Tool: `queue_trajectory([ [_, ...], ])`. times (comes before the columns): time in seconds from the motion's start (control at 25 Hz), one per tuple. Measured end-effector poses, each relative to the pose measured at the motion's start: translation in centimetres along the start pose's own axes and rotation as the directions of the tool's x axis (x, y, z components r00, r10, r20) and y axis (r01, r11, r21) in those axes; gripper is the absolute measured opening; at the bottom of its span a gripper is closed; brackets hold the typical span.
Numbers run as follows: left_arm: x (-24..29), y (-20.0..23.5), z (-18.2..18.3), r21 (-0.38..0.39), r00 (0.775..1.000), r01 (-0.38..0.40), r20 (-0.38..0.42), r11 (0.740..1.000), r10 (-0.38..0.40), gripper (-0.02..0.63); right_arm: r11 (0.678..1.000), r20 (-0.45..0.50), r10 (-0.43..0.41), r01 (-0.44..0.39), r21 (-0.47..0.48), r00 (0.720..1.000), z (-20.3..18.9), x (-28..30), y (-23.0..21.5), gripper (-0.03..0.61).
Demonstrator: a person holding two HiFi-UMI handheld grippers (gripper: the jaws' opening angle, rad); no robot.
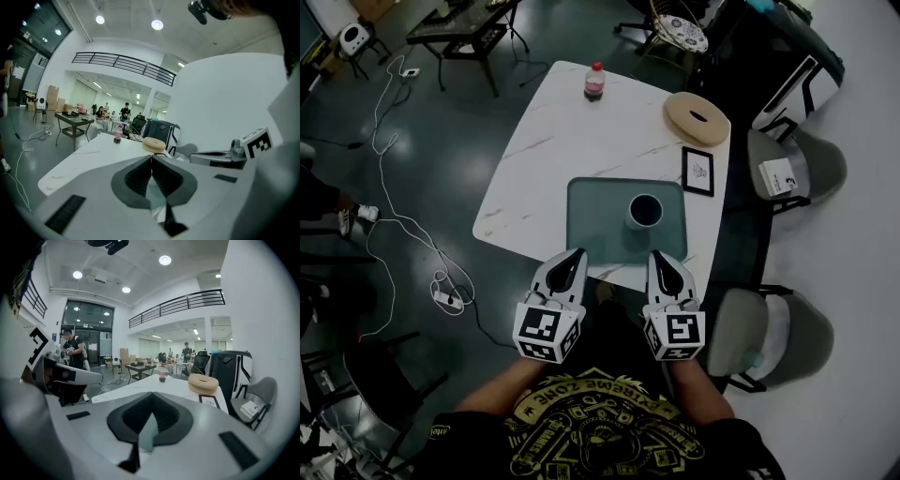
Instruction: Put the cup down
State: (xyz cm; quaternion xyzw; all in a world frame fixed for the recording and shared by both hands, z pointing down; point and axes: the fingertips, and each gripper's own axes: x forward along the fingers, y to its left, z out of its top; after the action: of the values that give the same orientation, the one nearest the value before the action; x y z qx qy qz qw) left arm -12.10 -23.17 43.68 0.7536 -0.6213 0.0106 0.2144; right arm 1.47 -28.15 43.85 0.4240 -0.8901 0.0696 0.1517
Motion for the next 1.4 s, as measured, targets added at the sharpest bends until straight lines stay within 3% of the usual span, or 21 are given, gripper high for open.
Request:
queue_trajectory([
  [0.36, -4.2, -1.7, -1.0, 0.000, 0.996, 0.093, 0.007, 0.996, -0.093, 0.011, 0.999, 0.013, -0.025, 0.025, -0.036, 1.000, 1.5, -3.5, 4.2, 0.006],
  [0.52, -6.1, -1.8, -0.9, -0.001, 0.996, 0.091, 0.018, 0.996, -0.091, 0.012, 0.999, 0.013, 0.004, -0.003, -0.039, 1.000, 1.6, -4.7, 5.9, 0.006],
  [0.8, -9.0, -2.2, -0.6, 0.006, 0.998, 0.016, 0.066, 1.000, -0.017, 0.011, 0.992, 0.043, 0.102, -0.099, -0.072, 0.994, 2.1, -6.1, 8.0, 0.006],
  [1.2, -13.3, -7.3, -2.5, -0.036, 0.983, -0.141, 0.113, 0.989, 0.144, 0.011, 0.966, 0.016, 0.217, -0.213, -0.147, 0.976, 1.2, -12.2, 7.1, 0.006],
  [1.4, -16.7, -9.0, -4.5, -0.043, 0.961, -0.251, 0.104, 0.967, 0.254, 0.011, 0.930, 0.010, 0.343, -0.338, -0.144, 0.939, -0.8, -14.7, 8.2, 0.006],
])
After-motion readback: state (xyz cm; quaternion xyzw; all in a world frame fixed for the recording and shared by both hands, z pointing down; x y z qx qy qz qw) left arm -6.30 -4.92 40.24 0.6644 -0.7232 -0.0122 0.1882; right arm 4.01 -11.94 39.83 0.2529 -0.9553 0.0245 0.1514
